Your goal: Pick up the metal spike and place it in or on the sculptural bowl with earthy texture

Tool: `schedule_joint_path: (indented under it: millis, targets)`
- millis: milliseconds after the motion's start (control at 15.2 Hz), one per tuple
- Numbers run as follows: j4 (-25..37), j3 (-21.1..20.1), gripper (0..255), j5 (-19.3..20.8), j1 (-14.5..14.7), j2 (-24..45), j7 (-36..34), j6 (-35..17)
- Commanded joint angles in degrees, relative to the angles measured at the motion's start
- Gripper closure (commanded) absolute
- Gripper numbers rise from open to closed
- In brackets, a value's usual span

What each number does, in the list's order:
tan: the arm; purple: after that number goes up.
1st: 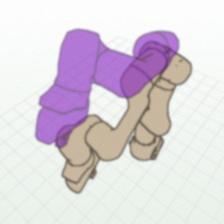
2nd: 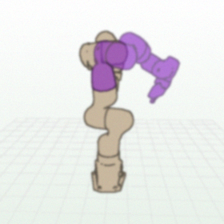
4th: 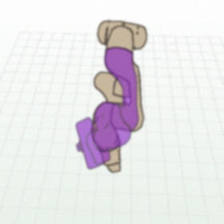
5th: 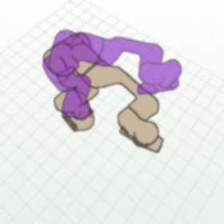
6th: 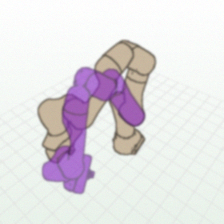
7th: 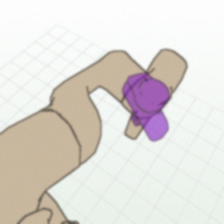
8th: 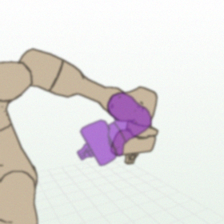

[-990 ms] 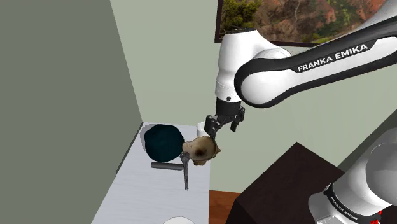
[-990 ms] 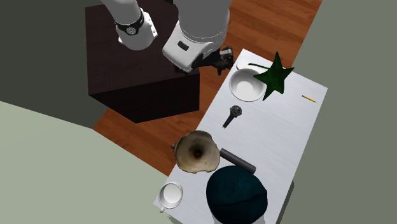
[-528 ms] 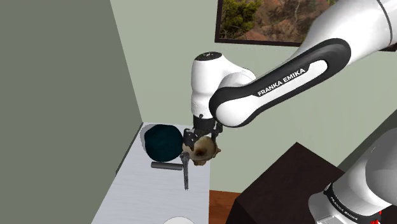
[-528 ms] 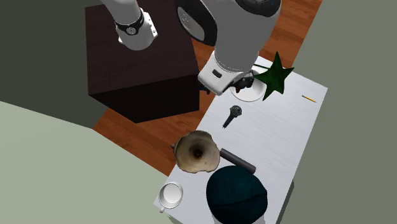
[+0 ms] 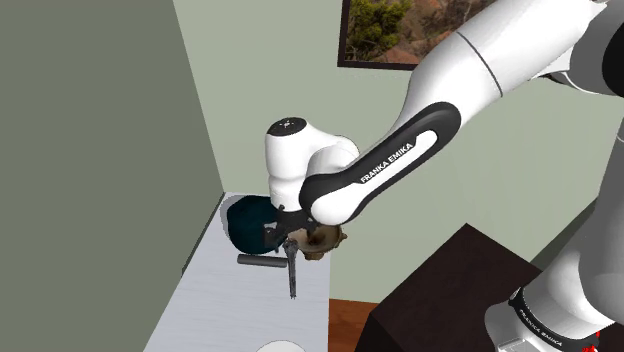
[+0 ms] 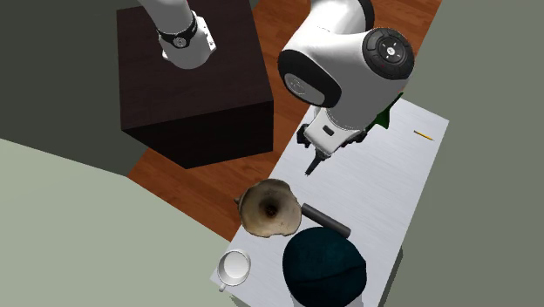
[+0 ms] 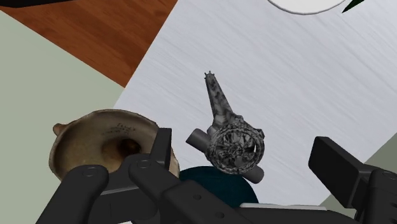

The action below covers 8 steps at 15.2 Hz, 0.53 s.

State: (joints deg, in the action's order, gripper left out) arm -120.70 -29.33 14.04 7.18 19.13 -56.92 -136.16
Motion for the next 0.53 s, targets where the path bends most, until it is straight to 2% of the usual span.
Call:
schedule_joint_path:
  millis: [0,462]
  targets:
    - [0.4,0.8,0,1.5,0.7,1.9,-1.1,-1.2]
    - [0.2,2.1,0,3.5,1.6,4.6,-2.5,-3.9]
